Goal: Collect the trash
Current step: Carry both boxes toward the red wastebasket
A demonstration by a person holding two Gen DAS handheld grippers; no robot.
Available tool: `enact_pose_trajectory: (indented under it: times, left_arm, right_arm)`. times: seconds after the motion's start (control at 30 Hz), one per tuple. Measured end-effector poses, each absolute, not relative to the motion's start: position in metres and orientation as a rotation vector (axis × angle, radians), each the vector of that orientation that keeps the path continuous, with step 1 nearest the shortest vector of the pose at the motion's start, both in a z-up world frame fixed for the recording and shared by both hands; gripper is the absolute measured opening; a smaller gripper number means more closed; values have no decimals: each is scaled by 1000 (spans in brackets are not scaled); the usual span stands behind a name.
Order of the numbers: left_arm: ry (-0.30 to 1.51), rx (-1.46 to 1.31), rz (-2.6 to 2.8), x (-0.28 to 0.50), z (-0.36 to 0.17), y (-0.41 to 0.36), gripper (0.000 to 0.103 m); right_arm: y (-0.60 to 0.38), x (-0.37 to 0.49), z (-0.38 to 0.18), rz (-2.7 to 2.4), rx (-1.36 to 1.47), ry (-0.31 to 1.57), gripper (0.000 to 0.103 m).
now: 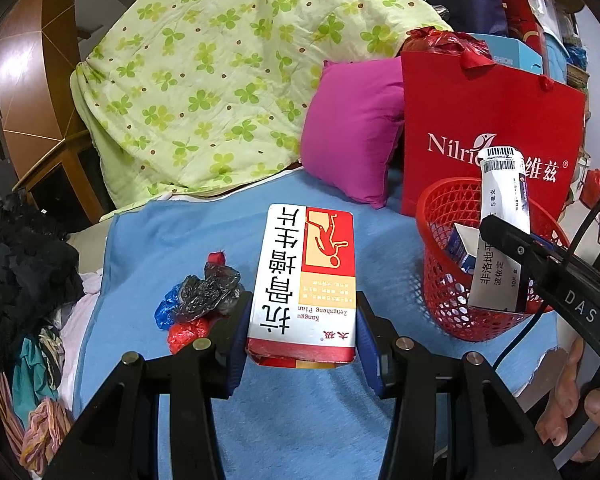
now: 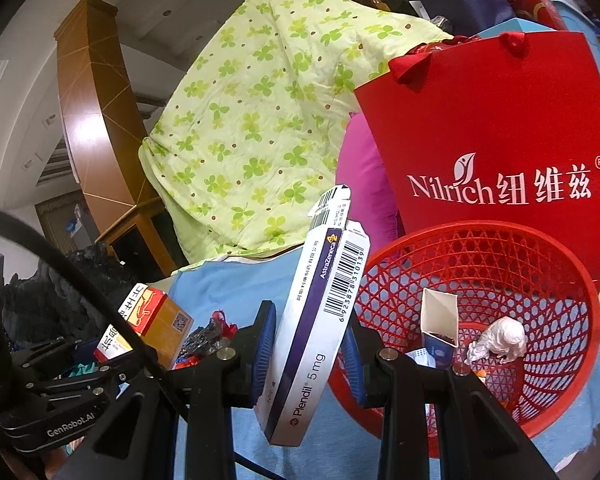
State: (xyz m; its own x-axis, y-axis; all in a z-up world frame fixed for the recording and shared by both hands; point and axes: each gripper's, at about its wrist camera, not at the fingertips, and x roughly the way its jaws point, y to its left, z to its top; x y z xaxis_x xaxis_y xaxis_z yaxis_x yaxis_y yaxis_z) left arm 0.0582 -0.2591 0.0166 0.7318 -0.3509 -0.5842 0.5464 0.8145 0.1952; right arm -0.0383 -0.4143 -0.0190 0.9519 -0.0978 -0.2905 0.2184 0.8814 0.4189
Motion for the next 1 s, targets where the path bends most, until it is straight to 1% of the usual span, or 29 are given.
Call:
enact_pose_trajectory:
  times: [0.67, 1.0]
  left_arm:
    - [544, 390, -533, 52, 21, -273, 50]
    - [552, 400, -556, 52, 17, -278, 50]
  right_arm:
    - [-433, -53, -19, -211, 506, 243, 34]
    - [-430, -47, -21, -265, 477, 297, 34]
